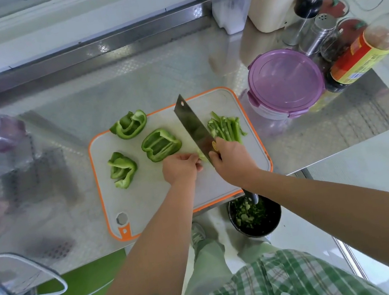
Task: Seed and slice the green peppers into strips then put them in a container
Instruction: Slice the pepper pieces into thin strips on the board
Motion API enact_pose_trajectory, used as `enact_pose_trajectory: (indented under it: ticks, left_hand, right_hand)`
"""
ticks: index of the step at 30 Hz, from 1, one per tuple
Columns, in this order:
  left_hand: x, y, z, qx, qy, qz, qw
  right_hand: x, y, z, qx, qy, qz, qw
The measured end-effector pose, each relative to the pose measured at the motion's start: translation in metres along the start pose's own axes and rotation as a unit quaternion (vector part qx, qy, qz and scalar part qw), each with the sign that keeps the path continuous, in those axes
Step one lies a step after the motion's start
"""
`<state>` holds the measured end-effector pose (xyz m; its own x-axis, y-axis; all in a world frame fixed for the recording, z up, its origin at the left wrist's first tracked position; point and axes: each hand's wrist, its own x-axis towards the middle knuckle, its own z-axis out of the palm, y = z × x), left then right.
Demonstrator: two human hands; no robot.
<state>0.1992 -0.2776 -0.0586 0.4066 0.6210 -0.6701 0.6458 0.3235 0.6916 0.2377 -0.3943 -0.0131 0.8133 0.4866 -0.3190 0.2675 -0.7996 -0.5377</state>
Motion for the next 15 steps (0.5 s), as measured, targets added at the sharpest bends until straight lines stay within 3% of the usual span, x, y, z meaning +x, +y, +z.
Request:
enact_pose_trajectory:
  ticks: [15]
  left_hand:
    - [0.0030, -0.0019, 0.0040, 0.006, 0.021, 0.012, 1.000]
  right_hand:
    - [-0.0082, -0.0076, 0.0076, -0.027, -0.033, 0.039, 0.998]
